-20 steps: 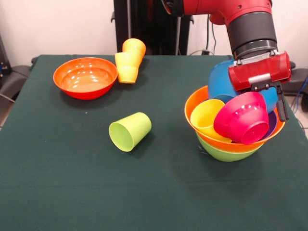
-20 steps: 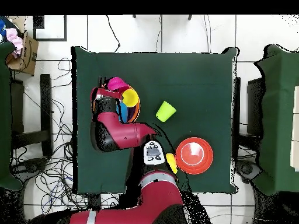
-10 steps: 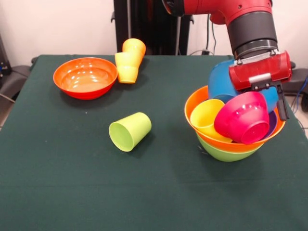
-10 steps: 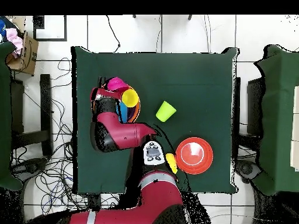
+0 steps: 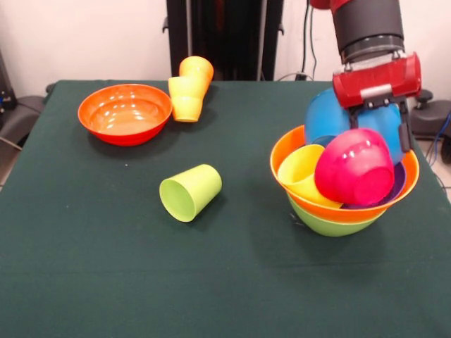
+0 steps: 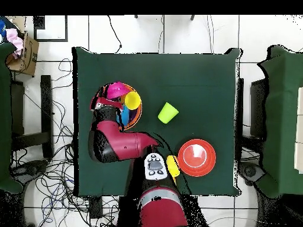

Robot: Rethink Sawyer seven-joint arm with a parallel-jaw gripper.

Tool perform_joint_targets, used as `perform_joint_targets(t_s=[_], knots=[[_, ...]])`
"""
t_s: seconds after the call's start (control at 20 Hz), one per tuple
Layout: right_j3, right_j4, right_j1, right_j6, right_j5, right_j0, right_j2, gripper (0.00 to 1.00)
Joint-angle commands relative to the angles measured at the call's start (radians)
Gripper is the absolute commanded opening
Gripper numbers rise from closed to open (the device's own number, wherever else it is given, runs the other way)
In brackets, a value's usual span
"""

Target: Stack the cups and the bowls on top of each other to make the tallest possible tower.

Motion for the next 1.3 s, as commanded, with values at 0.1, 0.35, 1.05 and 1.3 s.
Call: perform_joint_targets(t_s=[0.1,0.35,1.05,1.3], knots=[[0.171,0.033,-0.074,0.159,0.212,0.003,0.034,1.0],[0.19,0.018,-0.093,0.151,0.238,-0.026,0.05,1.0],[0.201,0.016,-0.162,0.106,0.324,-0.065,0.061,1.0],[0.204,-0.007,-0.245,0.076,0.419,-0.117,0.091,1.0]])
